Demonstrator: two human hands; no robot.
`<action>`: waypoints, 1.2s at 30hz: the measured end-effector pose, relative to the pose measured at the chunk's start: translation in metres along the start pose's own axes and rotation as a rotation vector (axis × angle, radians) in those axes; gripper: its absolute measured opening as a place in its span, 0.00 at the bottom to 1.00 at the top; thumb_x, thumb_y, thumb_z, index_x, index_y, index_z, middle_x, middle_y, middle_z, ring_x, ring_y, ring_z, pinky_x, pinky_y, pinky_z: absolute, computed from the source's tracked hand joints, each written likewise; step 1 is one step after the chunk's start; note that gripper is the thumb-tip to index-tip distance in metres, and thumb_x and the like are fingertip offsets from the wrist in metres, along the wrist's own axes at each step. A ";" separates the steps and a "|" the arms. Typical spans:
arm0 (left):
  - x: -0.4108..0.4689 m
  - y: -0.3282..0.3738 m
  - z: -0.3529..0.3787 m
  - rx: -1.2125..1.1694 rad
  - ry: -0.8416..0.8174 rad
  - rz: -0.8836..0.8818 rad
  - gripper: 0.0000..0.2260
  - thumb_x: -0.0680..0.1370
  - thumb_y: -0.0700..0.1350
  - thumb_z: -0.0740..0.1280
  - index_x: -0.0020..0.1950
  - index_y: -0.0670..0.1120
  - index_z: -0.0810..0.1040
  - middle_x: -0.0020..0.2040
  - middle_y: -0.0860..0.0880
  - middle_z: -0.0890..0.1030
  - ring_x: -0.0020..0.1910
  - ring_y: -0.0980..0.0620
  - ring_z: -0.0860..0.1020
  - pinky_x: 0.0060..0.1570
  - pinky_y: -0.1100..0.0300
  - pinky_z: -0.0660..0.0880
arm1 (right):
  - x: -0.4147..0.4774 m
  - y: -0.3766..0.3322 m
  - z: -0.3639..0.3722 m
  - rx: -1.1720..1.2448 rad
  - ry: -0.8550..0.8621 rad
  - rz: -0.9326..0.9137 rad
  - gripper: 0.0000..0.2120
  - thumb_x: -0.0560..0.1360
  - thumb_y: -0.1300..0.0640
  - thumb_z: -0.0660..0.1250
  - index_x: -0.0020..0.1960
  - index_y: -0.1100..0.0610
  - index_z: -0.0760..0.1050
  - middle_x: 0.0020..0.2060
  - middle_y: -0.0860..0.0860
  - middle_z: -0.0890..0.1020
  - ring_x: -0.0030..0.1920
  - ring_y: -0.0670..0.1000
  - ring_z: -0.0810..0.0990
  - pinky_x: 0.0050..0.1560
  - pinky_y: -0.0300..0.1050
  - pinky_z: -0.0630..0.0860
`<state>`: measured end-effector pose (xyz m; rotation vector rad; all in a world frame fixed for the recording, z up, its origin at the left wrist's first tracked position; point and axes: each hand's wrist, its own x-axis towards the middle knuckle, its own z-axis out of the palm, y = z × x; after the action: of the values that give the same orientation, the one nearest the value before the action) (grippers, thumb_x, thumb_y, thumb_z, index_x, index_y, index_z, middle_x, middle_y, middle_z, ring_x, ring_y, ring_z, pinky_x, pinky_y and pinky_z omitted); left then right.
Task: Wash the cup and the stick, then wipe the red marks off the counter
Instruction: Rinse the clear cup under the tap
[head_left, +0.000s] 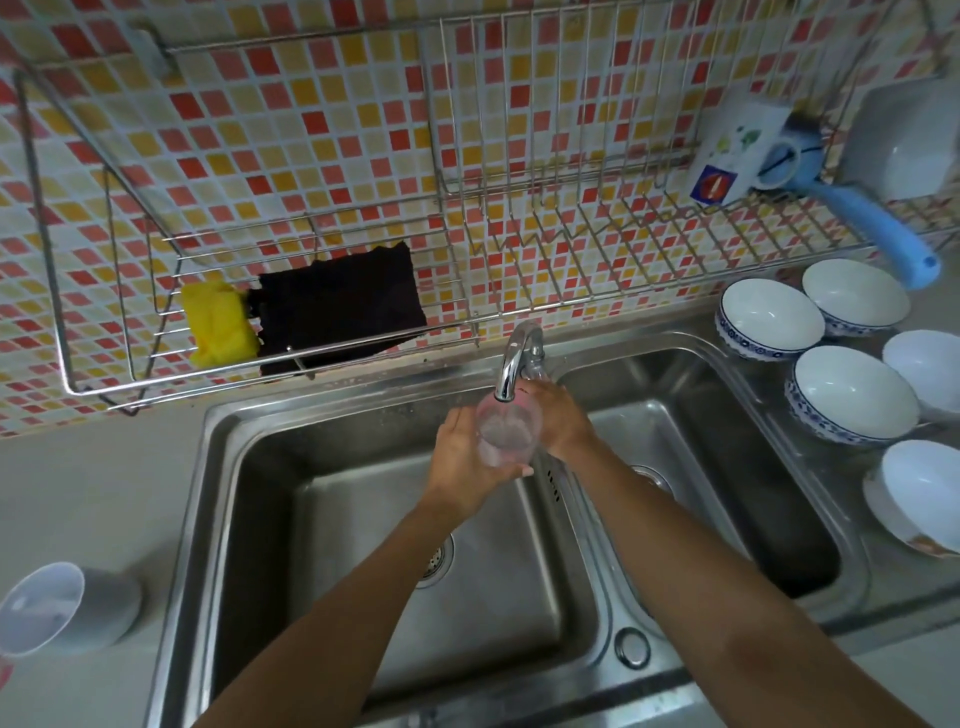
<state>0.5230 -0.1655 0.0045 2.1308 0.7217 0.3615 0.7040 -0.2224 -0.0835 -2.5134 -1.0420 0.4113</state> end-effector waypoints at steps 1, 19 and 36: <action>0.000 -0.001 0.000 0.017 -0.004 0.006 0.38 0.60 0.52 0.82 0.65 0.45 0.71 0.54 0.52 0.73 0.56 0.52 0.71 0.57 0.58 0.71 | -0.006 -0.010 -0.011 0.021 0.020 -0.009 0.06 0.76 0.54 0.66 0.50 0.45 0.75 0.46 0.46 0.81 0.45 0.49 0.81 0.48 0.46 0.80; 0.000 -0.010 -0.002 -0.089 0.076 -0.026 0.37 0.59 0.52 0.83 0.63 0.49 0.71 0.54 0.53 0.73 0.55 0.52 0.75 0.56 0.53 0.76 | -0.012 -0.005 -0.039 0.368 0.223 0.179 0.10 0.81 0.60 0.58 0.53 0.58 0.78 0.47 0.57 0.83 0.46 0.57 0.80 0.47 0.45 0.74; -0.009 -0.018 0.002 -0.010 0.088 0.011 0.34 0.60 0.53 0.82 0.60 0.43 0.72 0.53 0.49 0.73 0.53 0.51 0.72 0.54 0.62 0.70 | -0.094 0.007 0.021 0.099 0.251 0.046 0.29 0.83 0.47 0.52 0.78 0.59 0.50 0.78 0.55 0.54 0.77 0.52 0.49 0.76 0.53 0.46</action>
<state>0.5107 -0.1636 -0.0114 2.1205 0.7571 0.4658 0.6360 -0.2896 -0.0946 -2.4276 -0.8479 0.1493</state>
